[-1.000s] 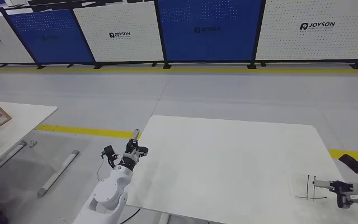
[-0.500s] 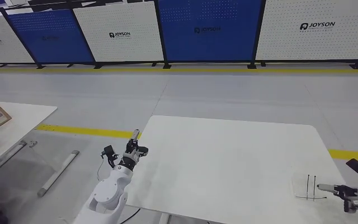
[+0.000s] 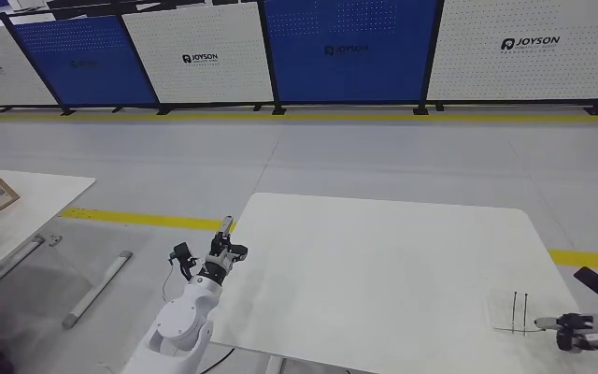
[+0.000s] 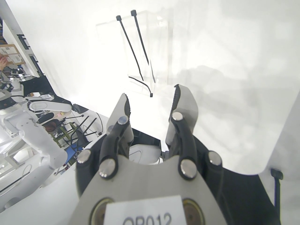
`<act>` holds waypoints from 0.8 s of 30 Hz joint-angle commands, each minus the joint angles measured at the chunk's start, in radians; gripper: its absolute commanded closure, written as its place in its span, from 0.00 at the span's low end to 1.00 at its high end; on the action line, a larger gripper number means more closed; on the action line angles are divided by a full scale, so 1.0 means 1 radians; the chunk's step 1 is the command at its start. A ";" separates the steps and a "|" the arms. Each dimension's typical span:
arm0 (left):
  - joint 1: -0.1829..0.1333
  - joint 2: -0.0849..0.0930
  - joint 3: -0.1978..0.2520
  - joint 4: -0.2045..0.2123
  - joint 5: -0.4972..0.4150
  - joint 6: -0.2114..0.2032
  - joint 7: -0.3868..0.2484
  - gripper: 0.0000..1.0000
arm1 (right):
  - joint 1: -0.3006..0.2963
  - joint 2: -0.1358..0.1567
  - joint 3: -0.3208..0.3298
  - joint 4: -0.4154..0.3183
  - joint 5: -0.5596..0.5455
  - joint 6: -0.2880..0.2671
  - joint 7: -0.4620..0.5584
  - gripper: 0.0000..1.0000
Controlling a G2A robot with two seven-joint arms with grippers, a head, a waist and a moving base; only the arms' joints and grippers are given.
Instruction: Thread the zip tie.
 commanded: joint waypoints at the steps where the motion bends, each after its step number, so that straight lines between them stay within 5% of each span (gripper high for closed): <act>1: 0.000 0.000 0.000 0.000 0.000 0.000 0.000 0.00 | 0.011 -0.004 -0.012 0.006 -0.006 0.009 0.003 0.64; 6: 0.000 0.000 0.000 0.000 0.000 0.000 0.000 0.00 | 0.045 -0.013 -0.045 0.026 -0.026 0.022 0.012 0.71; 14: 0.000 0.000 0.000 0.000 0.000 0.000 0.000 0.00 | 0.094 -0.028 -0.086 0.065 -0.048 0.030 0.025 0.66; 24: 0.000 0.000 0.000 0.000 0.000 0.000 0.000 0.00 | 0.128 -0.039 -0.114 0.082 -0.064 0.027 0.032 0.78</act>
